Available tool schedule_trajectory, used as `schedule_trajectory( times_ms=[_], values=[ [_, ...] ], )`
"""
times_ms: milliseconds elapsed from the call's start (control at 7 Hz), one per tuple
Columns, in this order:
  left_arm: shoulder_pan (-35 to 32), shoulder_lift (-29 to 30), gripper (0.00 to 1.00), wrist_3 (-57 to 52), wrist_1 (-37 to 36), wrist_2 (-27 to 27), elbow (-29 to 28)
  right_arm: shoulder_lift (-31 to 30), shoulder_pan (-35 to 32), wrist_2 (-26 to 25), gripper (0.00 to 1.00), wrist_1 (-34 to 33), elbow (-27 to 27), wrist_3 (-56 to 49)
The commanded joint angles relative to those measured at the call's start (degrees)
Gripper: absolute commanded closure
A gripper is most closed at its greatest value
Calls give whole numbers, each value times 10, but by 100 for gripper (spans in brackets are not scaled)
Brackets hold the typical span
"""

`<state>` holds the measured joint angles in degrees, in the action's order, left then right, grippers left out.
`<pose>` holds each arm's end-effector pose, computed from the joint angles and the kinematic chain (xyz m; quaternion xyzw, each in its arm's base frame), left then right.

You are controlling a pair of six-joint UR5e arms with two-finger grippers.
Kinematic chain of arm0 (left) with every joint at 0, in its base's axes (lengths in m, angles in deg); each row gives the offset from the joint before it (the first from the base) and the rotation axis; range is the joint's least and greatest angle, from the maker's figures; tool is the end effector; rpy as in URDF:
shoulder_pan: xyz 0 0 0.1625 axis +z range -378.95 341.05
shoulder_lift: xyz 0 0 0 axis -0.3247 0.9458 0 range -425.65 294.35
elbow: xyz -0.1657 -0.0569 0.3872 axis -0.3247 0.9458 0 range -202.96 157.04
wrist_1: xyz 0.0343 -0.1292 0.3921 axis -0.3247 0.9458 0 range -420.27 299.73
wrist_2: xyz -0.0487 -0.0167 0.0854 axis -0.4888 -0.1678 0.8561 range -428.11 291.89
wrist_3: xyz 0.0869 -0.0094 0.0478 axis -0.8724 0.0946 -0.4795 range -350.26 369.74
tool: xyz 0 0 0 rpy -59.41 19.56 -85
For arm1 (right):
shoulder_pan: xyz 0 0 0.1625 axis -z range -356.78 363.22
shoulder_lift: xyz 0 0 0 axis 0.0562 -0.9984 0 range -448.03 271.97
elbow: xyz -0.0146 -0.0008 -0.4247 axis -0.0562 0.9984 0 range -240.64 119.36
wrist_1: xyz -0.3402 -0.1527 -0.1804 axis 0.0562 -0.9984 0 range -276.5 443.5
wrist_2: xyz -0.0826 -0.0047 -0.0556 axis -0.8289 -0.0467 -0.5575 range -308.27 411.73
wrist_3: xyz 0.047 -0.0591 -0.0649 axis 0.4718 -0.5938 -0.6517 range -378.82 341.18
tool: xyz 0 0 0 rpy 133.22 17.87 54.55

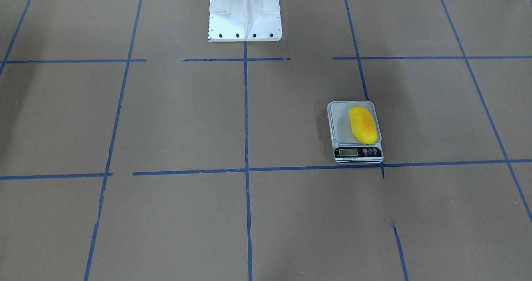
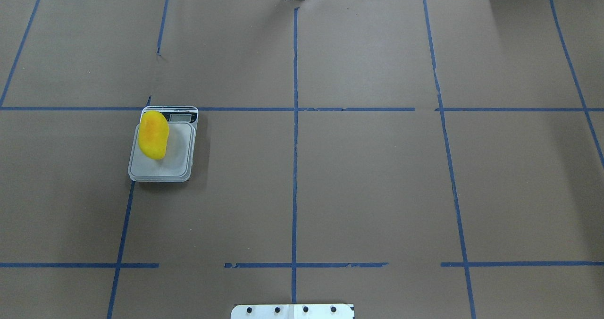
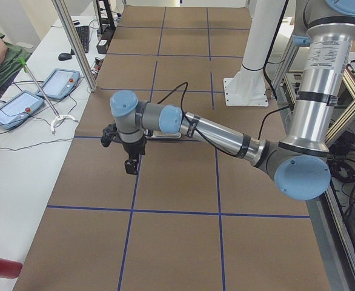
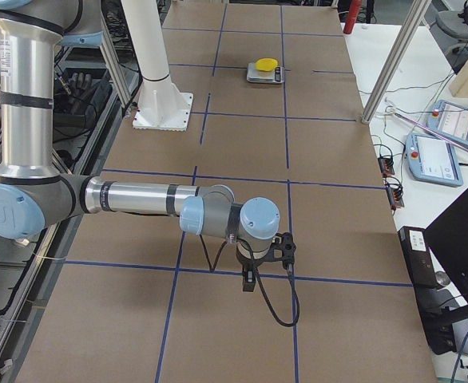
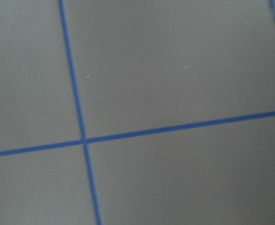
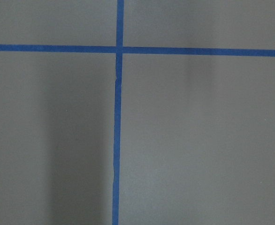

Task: Weigh mango

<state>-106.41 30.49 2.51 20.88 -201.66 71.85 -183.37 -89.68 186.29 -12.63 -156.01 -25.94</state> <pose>-0.0411 -0.5352 0.5790 0.0322 0.3699 0.0859 0.9245 0.0859 -0.4404 0.6666 -0.0160 -0.3815 -0.0137 0.9241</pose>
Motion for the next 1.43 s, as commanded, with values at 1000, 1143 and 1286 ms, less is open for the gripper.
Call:
schedule_trajectory(
  times_ms=[1000,1143,1286],
  values=[
    [-16,-58,0,-25,62,-5,-52,1,0,0,0,0,0,0],
    [-16,-58,0,-23,62,-5,-52,0,0,0,0,0,0,0],
    [-16,-58,0,-21,62,-5,-52,0,0,0,0,0,0,0]
  ],
)
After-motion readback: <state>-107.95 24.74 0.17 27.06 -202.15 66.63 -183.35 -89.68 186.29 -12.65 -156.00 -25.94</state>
